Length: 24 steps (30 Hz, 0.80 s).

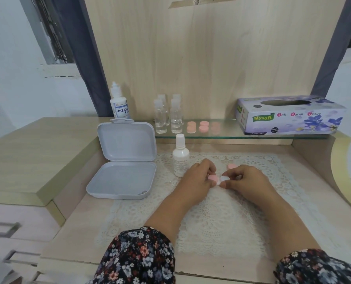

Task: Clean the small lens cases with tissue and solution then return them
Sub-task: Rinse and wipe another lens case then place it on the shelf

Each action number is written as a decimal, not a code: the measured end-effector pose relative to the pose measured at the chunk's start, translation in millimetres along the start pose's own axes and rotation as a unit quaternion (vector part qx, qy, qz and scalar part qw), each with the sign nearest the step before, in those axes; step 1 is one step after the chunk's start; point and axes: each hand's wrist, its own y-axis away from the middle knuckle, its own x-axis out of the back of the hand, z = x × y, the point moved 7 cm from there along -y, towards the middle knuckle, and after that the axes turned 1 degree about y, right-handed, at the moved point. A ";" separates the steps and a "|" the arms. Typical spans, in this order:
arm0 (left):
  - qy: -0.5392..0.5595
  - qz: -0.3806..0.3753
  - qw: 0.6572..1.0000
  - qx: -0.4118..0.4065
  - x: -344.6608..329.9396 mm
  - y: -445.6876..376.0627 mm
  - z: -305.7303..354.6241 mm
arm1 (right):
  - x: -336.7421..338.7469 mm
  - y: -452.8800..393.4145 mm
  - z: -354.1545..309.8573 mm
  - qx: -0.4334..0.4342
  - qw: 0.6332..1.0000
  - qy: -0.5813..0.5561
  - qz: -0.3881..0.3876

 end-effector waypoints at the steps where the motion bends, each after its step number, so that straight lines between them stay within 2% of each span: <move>1: 0.000 -0.002 1.000 0.003 -0.2 0.0 -0.5 | -0.1 -0.1 0.1 0.002 1.000 0.009 0.001; 6: -0.028 0.001 1.000 0.011 -0.8 -0.3 -1.9 | 0.4 0.8 -0.3 0.001 1.000 0.013 -0.001; 11: -0.047 0.017 0.998 -0.036 0.6 0.6 4.9 | 0.4 0.6 1.3 -0.004 1.000 0.015 0.007; 16: -0.061 0.024 0.997 -0.049 0.4 1.3 5.5 | 8.0 -1.7 3.8 0.001 0.996 -0.047 0.079; 18: -0.068 0.028 0.996 -0.056 0.6 1.4 5.6 | 9.3 -4.2 7.0 0.013 0.994 0.025 0.109; 20: -0.075 0.031 0.995 -0.060 0.9 1.5 5.7 | 7.6 -5.7 9.3 0.013 0.988 0.113 0.104; 24: -0.085 0.037 0.994 -0.062 2.2 1.8 6.1 | 7.4 -5.7 10.4 0.001 0.983 0.160 0.096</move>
